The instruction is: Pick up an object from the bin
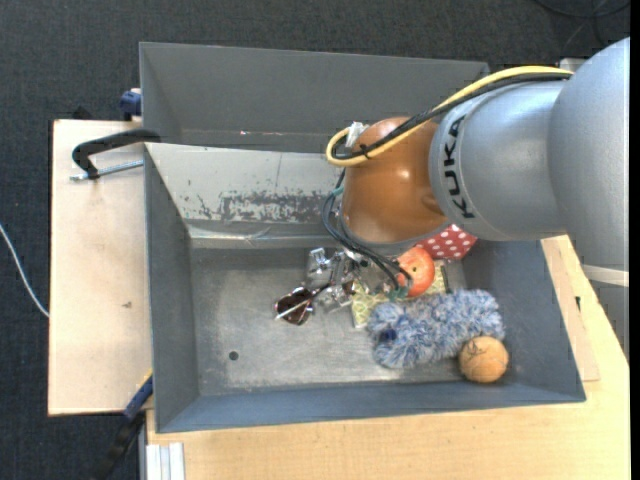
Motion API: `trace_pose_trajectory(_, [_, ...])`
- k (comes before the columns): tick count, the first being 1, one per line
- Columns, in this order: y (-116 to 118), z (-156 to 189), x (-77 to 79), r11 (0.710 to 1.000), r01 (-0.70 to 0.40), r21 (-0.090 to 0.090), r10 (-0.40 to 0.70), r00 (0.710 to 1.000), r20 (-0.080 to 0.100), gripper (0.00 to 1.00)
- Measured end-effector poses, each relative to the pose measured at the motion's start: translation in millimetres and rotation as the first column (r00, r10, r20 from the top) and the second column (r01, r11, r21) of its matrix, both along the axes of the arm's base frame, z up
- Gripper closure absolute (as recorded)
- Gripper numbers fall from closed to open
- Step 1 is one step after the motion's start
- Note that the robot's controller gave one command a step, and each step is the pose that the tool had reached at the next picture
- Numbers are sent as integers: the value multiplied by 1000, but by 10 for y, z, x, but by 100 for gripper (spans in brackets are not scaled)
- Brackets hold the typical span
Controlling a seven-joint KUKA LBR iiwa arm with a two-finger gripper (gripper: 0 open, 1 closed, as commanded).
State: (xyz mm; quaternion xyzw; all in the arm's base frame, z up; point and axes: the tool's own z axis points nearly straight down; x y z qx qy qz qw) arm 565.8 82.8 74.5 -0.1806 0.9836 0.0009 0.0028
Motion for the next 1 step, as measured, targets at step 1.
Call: trace_pose_trajectory(1, [-53, 1477, -116, 995, -101, -1, 101, 995, 3, 100])
